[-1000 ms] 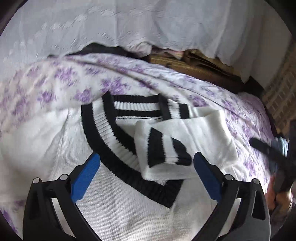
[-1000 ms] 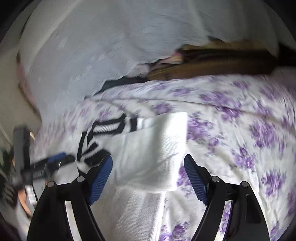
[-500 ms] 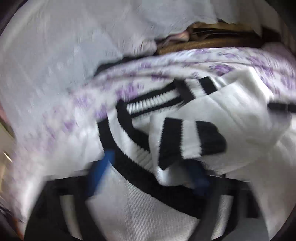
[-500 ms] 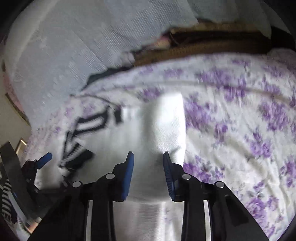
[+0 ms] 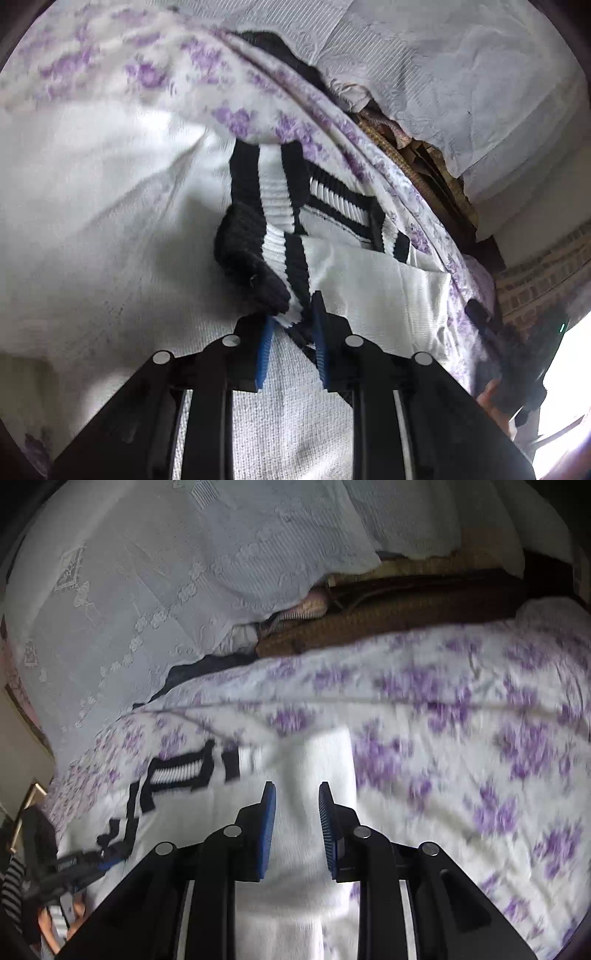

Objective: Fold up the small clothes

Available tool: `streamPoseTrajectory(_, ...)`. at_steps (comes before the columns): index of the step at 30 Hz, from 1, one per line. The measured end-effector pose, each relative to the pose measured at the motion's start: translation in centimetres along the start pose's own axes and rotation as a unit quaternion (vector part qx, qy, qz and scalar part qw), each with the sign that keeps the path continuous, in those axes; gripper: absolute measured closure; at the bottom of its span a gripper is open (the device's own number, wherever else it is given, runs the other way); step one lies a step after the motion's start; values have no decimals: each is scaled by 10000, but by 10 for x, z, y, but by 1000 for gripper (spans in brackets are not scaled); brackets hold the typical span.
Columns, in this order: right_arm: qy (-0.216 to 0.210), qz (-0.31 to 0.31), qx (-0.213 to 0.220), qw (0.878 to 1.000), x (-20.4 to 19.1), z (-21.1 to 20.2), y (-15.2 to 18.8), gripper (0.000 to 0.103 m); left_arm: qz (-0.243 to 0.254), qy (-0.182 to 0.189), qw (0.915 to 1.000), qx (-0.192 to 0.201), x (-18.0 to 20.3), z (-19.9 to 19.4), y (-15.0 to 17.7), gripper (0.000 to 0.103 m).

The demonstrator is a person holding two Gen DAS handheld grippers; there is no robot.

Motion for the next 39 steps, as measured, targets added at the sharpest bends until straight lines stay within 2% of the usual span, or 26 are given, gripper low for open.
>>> streamPoseTrajectory(3, 134, 39, -154, 9998, 3, 26, -9, 78, -137, -36, 9998, 169, -7, -8, -2, 90)
streamPoseTrajectory(5, 265, 53, -469, 9985, 9, 58, -6, 80, -215, -205, 9994, 201, -12, -10, -2, 90)
streamPoseTrajectory(7, 63, 269, -656, 9975, 17, 80, 0, 81, -325, -236, 9990, 206, -18, -14, 1, 90)
streamPoseTrajectory(10, -246, 542, -381, 9975, 24, 62, -6, 79, -234, -293, 9990, 227, -16, -16, 3, 90)
streamPoseTrajectory(12, -196, 314, -111, 9993, 21, 38, -10, 77, -166, -366, 9989, 240, -14, -17, 5, 89)
streamPoseTrajectory(13, -209, 164, -68, 9996, 17, 27, -8, 69, -173, -364, 9989, 240, -14, -17, 5, 88)
streamPoseTrajectory(14, -285, 2, -107, 9995, 12, 15, -2, 54, -206, -345, 9989, 247, -15, -18, 5, 88)
streamPoseTrajectory(15, -297, -114, -163, 9994, 9, 10, 4, 51, -228, -337, 9989, 240, -15, -18, 4, 87)
streamPoseTrajectory(17, -77, -478, -324, 9983, 3, 2, 22, 50, -217, -380, 9989, 183, -16, -16, 4, 86)
streamPoseTrajectory(20, 582, -1031, -881, 9891, 1, 19, 60, 50, -117, -461, 9988, 135, -13, -13, 4, 85)
streamPoseTrajectory(21, 611, -1192, -667, 9887, 1, 20, 67, 50, -99, -468, 9988, 112, -13, -12, 4, 85)
streamPoseTrajectory(22, 667, -1167, -682, 9886, 1, 17, 67, 50, -94, -476, 9988, 94, -13, -11, 4, 85)
streamPoseTrajectory(23, 750, -1080, -661, 9891, 0, 11, 63, 55, -119, -448, 9989, 86, -15, -11, 3, 85)
streamPoseTrajectory(24, 783, -1043, -385, 9907, -3, -3, 59, 59, -157, -405, 9990, 80, -16, -12, 3, 84)
streamPoseTrajectory(26, 701, -1233, 92, 9898, -17, -26, 58, 59, -229, -310, 9992, 50, -19, -13, 2, 83)
streamPoseTrajectory(28, 604, -1506, 310, 9863, -33, -34, 61, 60, -267, -257, 9993, 40, -20, -13, 2, 83)
streamPoseTrajectory(30, 679, -1753, 136, 9821, -43, -19, 66, 60, -292, -237, 9993, 48, -21, -15, 2, 83)
streamPoseTrajectory(32, 594, -1649, -515, 9832, -34, 12, 77, 59, -342, -248, 9990, 118, -24, -22, 1, 81)
streamPoseTrajectory(36, 276, -1265, -270, 9912, -29, -12, 64, 59, -559, -398, 9967, 431, -40, -45, -5, 66)
streamPoseTrajectory(38, 46, -1222, -68, 9925, -34, -22, 59, 59, -597, -354, 9967, 412, -44, -50, -6, 66)
streamPoseTrajectory(39, -15, -1255, 11, 9921, -36, -24, 59, 56, -580, -371, 9968, 409, -44, -51, -5, 66)
Point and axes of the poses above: each gripper's, at about its wrist camera, not at the fingertips, and z roughly the way its jaws point, x to its right, y to its underside, the point moved 4 cm from there along z, roughly the way its jaws point, and after that the axes turned 7 degrees about y, right-handed, at the moved point
